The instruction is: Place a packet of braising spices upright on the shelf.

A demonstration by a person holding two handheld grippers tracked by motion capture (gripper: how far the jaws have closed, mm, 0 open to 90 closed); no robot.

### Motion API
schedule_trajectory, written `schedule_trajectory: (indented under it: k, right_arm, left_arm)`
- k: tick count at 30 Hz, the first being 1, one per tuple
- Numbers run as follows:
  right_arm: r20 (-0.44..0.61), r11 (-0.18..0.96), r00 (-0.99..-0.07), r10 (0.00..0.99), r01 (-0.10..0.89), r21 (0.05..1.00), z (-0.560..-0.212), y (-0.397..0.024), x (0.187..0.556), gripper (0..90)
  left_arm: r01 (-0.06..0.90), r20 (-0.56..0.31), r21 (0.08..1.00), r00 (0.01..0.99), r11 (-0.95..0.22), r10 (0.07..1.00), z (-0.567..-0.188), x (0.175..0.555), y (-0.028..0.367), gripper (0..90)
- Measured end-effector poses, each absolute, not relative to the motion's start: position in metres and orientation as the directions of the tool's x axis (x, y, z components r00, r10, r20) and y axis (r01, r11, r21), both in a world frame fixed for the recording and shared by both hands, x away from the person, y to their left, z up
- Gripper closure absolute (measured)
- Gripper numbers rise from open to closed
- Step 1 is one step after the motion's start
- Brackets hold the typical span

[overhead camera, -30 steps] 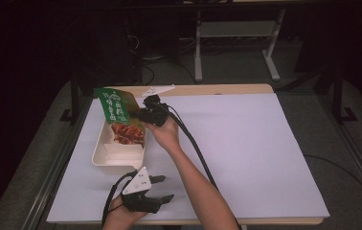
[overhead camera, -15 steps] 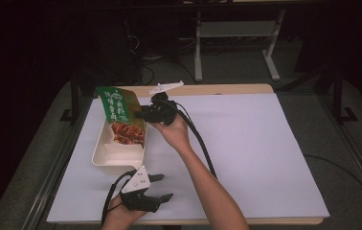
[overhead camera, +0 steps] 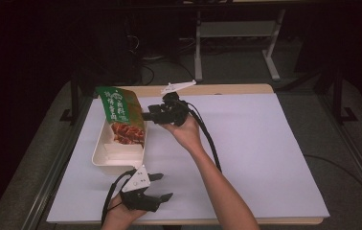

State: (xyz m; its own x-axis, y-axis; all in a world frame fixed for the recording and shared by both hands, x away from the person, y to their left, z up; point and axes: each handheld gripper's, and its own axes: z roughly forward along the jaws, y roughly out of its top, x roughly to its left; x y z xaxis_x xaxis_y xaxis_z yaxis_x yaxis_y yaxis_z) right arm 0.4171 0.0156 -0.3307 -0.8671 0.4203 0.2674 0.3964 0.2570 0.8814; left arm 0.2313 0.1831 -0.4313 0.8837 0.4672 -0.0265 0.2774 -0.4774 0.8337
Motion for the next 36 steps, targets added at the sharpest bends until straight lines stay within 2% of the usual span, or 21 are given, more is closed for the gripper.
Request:
schedule_trajectory:
  k: [21,36]
  right_arm:
    - [0.276,0.274,-0.856,0.437,0.420,0.865,-0.330,-0.025,0.409,41.7]
    - [0.283,0.275,-0.845,0.453,0.435,0.858,-0.333,-0.052,0.400,38.4]
  left_arm:
    - [0.292,-0.034,0.829,0.877,-0.476,0.479,-0.433,0.233,0.183,26.9]
    - [0.296,-0.029,0.824,0.874,-0.484,0.484,-0.433,0.234,0.184,26.8]
